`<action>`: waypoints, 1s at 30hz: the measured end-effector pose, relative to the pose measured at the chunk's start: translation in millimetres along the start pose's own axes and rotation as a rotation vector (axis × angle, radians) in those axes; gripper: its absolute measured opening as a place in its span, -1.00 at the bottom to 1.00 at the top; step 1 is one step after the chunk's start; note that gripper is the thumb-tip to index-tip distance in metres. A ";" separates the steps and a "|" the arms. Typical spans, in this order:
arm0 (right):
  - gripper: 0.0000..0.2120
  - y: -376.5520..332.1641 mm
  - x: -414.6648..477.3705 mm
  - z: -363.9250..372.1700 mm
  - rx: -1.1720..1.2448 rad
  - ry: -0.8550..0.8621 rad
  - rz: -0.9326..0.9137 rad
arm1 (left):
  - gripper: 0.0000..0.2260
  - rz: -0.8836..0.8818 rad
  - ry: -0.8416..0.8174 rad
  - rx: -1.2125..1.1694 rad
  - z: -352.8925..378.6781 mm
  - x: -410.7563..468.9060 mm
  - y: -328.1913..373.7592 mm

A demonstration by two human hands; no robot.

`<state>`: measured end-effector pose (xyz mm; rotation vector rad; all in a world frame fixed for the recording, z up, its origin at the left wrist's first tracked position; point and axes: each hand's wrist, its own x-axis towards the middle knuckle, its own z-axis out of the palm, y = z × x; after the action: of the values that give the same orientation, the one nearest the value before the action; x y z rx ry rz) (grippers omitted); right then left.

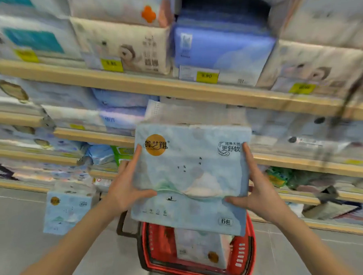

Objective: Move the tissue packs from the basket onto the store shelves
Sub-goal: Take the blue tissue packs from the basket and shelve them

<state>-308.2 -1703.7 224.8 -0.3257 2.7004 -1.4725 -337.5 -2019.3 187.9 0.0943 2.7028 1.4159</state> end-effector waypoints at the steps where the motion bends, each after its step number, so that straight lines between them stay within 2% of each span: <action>1: 0.13 -21.2 0.0 -10.9 0.004 0.011 -0.017 | 0.09 0.027 0.012 0.005 -15.2 -1.7 19.2; 5: 0.13 -96.9 3.6 -50.3 0.043 0.039 -0.092 | 0.12 0.100 0.080 0.064 -73.2 -12.5 87.4; 17: 0.13 -297.6 9.2 -143.7 -0.125 0.198 -0.405 | 0.11 0.397 0.320 0.080 -219.7 -40.2 254.4; 20: 0.16 -344.0 10.0 -162.3 -0.101 0.216 -0.488 | 0.12 0.468 0.403 0.126 -252.5 -48.0 288.5; 30: 0.03 -452.8 31.4 -218.5 -0.175 0.324 -0.763 | 0.13 0.695 0.631 0.217 -344.7 -69.8 398.0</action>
<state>-297.3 -1767.4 724.4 -1.3619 3.1490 -1.5159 -299.8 -2081.3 714.0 0.7982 3.5668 1.4626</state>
